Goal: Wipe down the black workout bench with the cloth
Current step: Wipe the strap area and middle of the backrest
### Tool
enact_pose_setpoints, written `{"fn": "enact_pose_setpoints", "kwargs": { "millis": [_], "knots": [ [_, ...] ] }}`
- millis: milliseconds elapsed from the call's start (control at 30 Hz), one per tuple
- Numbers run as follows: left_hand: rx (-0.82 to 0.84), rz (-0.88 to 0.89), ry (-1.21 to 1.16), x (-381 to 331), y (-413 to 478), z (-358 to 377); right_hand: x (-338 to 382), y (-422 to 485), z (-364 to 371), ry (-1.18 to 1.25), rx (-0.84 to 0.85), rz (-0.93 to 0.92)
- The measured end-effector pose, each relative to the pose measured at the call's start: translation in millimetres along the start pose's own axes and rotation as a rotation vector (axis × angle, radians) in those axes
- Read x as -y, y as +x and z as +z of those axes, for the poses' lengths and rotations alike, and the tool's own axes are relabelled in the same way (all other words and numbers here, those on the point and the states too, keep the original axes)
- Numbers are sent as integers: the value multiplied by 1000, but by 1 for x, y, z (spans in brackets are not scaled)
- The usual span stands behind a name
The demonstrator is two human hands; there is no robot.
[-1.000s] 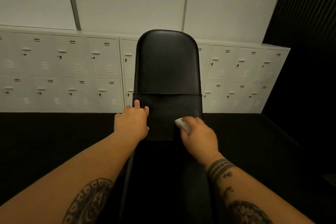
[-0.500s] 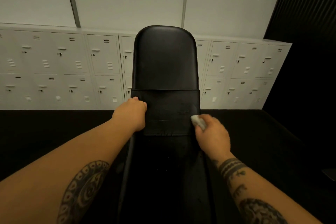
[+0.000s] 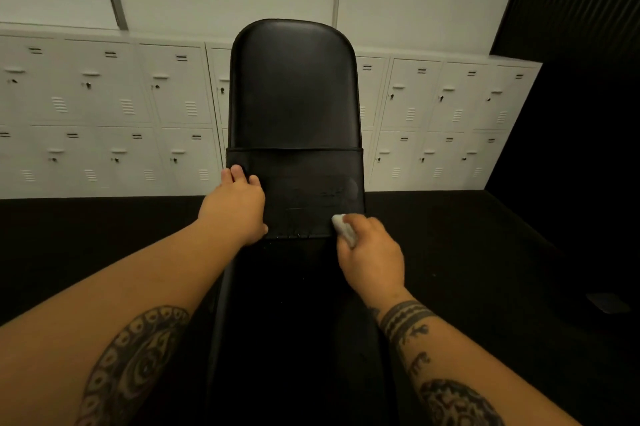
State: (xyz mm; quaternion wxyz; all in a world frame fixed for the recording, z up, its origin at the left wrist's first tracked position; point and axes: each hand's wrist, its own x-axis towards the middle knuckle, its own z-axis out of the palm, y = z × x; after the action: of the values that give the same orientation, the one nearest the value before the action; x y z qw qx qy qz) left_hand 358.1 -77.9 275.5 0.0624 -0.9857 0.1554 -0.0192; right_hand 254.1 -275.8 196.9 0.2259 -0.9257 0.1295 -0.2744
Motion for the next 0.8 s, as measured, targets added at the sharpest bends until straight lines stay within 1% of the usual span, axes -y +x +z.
{"fn": "enact_pose_setpoints", "kwargs": {
  "millis": [33,67,100,167,200,233,300,333,367,467,500,533,567,633,667,700,800],
  "knots": [
    [-8,2,-16,0,-2,2,-2,-6,1,-38,25,-76],
    [-12,6,-39,0,-3,4,-7,-7,0,-65,34,-107],
    [-15,9,-66,1,-4,7,-13,-3,-4,-67,36,-69],
    [-28,14,-132,6,-5,16,-21,4,-9,28,-14,130],
    [-39,21,-179,10,-6,22,-24,4,-9,66,-26,198],
    [-52,28,-239,13,-7,29,-23,0,-8,59,-11,197],
    [-82,40,-342,18,-11,40,-22,-13,-3,-27,35,50],
    [-100,44,-358,18,-12,43,-21,-17,-3,-49,46,-15],
    [-111,45,-356,18,-12,45,-22,-16,-4,-51,36,-28],
    [-103,29,-402,17,-11,47,-17,-6,-3,23,-14,115],
    [-102,26,-432,16,-11,47,-10,-8,1,56,-21,138],
    [-103,26,-463,16,-12,47,-3,-14,5,80,-9,115],
    [-107,28,-489,15,-13,47,5,-21,10,81,16,46],
    [-112,24,-524,15,-15,46,11,-32,19,0,77,-120],
    [-110,20,-537,15,-15,46,8,-31,18,-33,89,-156],
    [-111,22,-546,15,-16,46,4,-25,15,-42,81,-131],
    [-124,29,-549,15,-17,48,-1,-6,7,38,4,75]
  ]
}}
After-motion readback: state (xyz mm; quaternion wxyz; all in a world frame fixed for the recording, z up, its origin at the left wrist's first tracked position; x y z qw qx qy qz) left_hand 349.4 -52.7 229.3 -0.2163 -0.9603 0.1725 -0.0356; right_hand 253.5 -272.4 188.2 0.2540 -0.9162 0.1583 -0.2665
